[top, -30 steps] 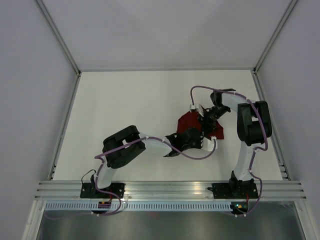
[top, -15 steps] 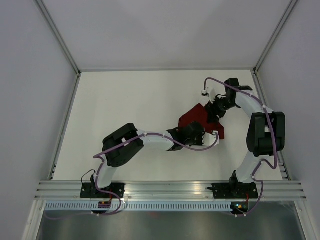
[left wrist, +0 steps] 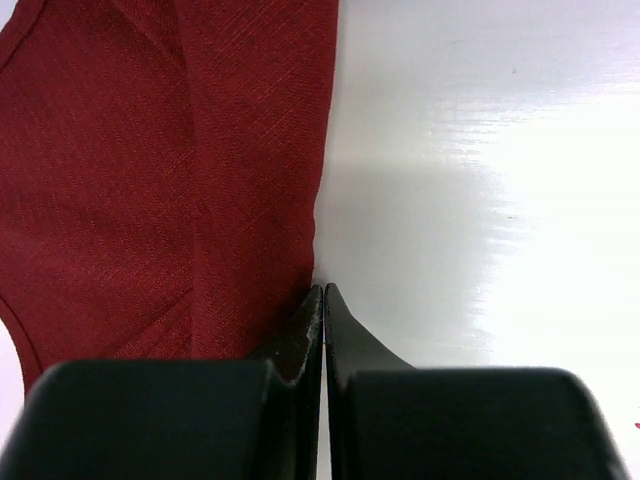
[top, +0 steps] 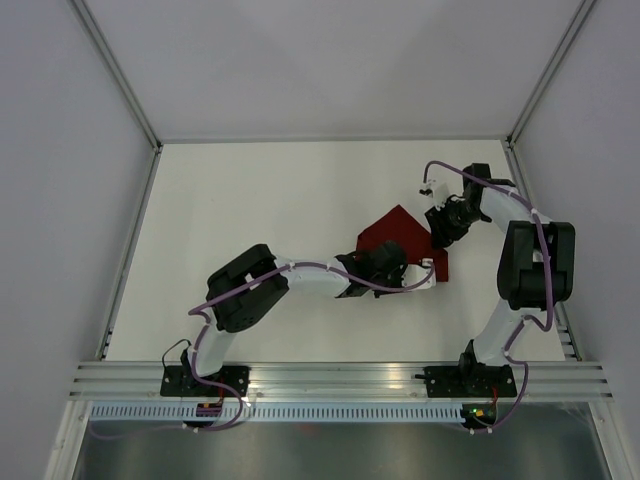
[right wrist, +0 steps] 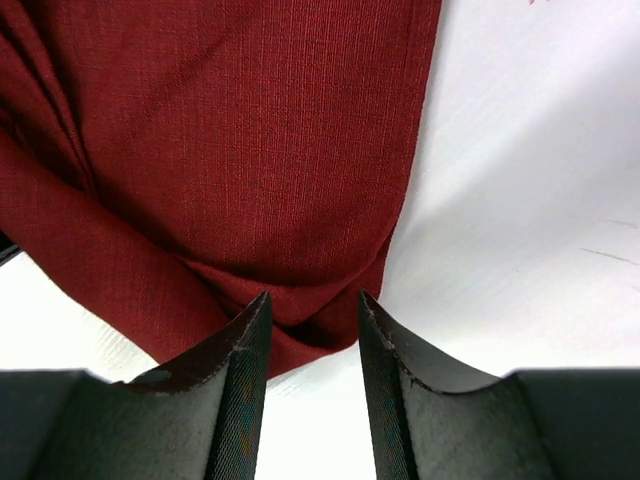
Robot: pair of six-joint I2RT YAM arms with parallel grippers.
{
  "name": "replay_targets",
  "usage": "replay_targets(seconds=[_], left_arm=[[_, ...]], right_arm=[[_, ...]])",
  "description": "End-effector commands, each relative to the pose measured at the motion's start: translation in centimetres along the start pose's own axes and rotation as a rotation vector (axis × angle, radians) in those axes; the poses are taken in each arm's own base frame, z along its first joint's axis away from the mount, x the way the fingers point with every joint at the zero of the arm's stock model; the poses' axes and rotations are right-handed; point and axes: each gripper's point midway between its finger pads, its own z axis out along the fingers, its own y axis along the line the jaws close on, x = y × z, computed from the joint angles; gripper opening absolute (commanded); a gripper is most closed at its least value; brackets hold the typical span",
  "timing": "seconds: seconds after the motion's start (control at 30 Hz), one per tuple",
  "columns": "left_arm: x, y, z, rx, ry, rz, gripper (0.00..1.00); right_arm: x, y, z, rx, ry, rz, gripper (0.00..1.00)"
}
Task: Fold the napkin, place the utensils inside, and roll it up
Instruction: Roll the napkin with the utensil
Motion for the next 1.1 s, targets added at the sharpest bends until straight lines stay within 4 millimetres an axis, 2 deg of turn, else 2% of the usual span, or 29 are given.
replay_targets(seconds=[0.0, 0.3, 0.6, 0.7, 0.87, 1.0, 1.07], left_arm=[[1.8, -0.7, 0.7, 0.045, 0.06, -0.078, 0.02], [-0.2, 1.5, 0.3, -0.023, 0.014, -0.057, 0.04], [-2.6, 3.8, -0.3, -0.086, -0.035, -0.057, 0.07], [-2.5, 4.5, -0.3, -0.099, -0.036, -0.066, 0.07], [-2.0, 5.8, -0.6, -0.117, -0.033, -0.083, 0.07], [-1.9, 6.5, -1.2, -0.129, -0.052, -0.104, 0.07], [-2.1, 6.9, -1.6, -0.131, -0.064, -0.119, 0.07]], right_arm=[[0.8, -0.3, 1.0, 0.0, 0.04, 0.037, 0.45], [1.8, -1.2, 4.0, 0.011, 0.113, 0.046, 0.32], [-0.3, -0.2, 7.6, 0.029, 0.172, -0.036, 0.27], [-1.0, -0.5, 7.9, 0.052, 0.158, -0.024, 0.27], [-1.4, -1.1, 6.7, 0.078, 0.126, 0.009, 0.28], [-3.0, -2.5, 4.1, 0.143, 0.044, 0.04, 0.42], [-3.8, -2.9, 3.2, 0.155, 0.01, 0.048, 0.46]])
